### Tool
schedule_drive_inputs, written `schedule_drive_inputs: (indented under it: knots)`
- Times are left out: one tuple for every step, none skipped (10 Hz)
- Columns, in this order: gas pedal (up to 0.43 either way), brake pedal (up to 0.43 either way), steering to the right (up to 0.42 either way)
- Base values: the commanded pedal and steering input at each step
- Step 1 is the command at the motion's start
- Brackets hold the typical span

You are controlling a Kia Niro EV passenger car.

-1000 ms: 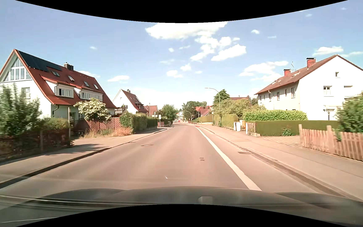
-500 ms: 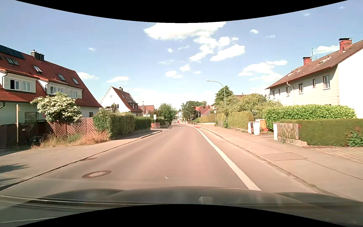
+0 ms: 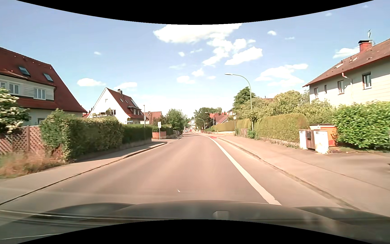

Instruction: Follow the waypoints while adhering to traffic rules and regulations

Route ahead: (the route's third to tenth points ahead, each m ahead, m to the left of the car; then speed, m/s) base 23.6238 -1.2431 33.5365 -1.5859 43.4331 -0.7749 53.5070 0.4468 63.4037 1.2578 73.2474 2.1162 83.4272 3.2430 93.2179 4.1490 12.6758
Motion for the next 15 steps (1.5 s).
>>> schedule_drive_inputs:
  knots:
    - [0.028, 0.006, 0.002]
    - [0.028, 0.006, 0.003]
    - [0.028, 0.006, 0.003]
    - [0.028, 0.006, 0.002]
    - [0.02, 0.006, 0.0]
    - [0.02, 0.006, -0.006]
    - [0.02, 0.006, -0.006]
    - [0.02, 0.006, -0.005]
    - [0.02, 0.006, -0.006]
    - [0.02, 0.006, -0.007]
    - [0.02, 0.006, -0.006]
    - [0.02, 0.006, -0.007]
    - [0.02, 0.006, -0.006]
    - [0.02, 0.006, -0.003]
    - [0.02, 0.006, -0.005]
